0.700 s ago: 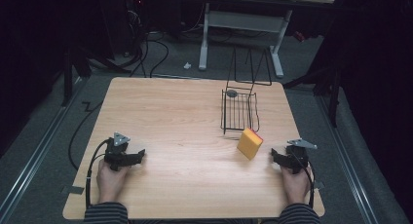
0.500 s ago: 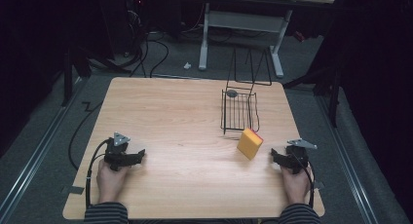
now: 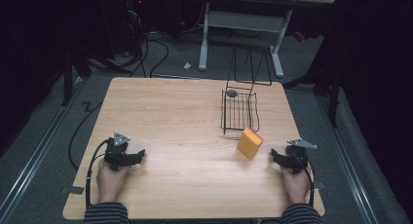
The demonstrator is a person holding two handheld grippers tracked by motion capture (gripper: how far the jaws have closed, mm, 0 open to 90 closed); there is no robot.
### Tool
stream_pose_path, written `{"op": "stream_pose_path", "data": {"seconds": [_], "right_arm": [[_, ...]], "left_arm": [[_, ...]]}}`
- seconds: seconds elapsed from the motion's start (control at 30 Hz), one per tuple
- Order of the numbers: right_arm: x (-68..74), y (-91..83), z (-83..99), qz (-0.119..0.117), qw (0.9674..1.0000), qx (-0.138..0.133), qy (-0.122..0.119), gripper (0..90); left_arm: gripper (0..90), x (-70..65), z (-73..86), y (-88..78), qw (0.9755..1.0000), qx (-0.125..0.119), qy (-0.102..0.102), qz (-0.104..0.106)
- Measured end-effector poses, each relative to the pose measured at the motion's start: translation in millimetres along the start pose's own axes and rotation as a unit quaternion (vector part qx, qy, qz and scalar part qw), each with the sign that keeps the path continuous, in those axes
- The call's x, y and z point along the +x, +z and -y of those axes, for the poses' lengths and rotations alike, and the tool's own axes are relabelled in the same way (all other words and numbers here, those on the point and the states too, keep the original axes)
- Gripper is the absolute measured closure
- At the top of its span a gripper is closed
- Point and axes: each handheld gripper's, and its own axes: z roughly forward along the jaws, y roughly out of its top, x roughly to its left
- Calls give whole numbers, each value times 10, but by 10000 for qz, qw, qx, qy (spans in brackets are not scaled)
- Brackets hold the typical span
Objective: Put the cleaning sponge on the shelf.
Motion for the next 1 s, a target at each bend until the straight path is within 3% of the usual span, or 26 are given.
{"op": "stream_pose_path", "data": {"seconds": [0.57,1.0], "right_arm": [[-10,-18,15,-23,10000,-15,-14,340],[-40,-136,1,-310,9988,-276,248,360]], "left_arm": [[175,0,0,0,10000,2,1,-1],[175,0,0,0,10000,-1,-2,1]]}}
